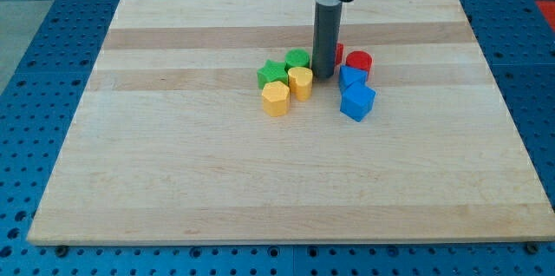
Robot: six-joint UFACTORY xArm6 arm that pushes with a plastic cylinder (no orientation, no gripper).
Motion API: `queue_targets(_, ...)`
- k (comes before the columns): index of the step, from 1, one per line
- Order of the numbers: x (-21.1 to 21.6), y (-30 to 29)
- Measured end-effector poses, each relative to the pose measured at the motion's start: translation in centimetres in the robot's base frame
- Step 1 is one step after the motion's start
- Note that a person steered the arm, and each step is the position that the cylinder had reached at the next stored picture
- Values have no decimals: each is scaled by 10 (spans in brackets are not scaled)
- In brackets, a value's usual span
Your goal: Move green circle slightly aside
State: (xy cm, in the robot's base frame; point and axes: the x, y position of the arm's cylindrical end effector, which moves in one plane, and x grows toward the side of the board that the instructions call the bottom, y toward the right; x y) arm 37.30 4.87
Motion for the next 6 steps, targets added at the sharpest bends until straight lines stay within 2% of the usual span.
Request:
queue_targets(3,-31,-70)
queue_targets(5,-60,-34)
queue_targets(6,-61,-27)
